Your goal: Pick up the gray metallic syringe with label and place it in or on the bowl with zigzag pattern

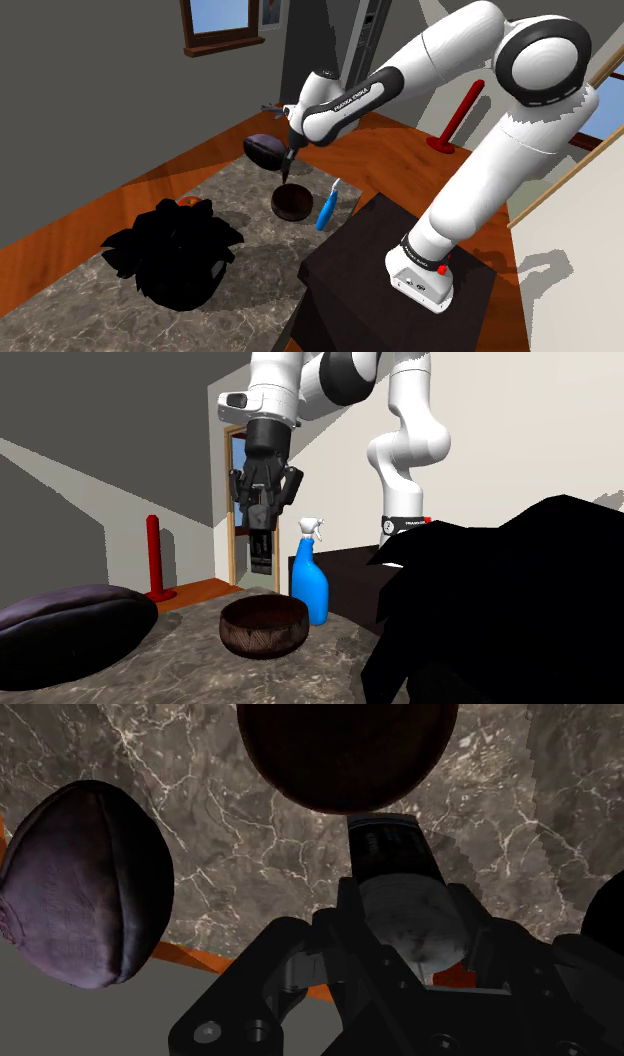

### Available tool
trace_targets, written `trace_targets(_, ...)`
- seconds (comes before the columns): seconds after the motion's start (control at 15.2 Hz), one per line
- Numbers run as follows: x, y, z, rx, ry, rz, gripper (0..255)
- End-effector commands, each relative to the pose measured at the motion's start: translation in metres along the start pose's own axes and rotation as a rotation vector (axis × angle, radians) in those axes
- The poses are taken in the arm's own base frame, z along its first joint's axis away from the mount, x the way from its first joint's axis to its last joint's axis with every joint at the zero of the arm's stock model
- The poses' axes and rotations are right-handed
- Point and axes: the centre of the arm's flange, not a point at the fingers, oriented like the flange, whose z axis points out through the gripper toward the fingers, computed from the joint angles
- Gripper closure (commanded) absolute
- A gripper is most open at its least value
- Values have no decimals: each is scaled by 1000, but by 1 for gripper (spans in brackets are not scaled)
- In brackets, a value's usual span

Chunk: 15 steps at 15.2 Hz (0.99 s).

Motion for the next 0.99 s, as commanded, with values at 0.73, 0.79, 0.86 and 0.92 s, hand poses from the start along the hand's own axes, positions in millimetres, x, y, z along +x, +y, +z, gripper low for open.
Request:
trace_targets(0.73, -53, 23, 41, 1, 1, -1, 255)
trace_targets(0.79, -54, 23, 46, 1, 1, -1, 255)
trace_targets(0.86, -55, 23, 51, 1, 1, -1, 255)
trace_targets(0.92, -56, 23, 56, 1, 1, -1, 255)
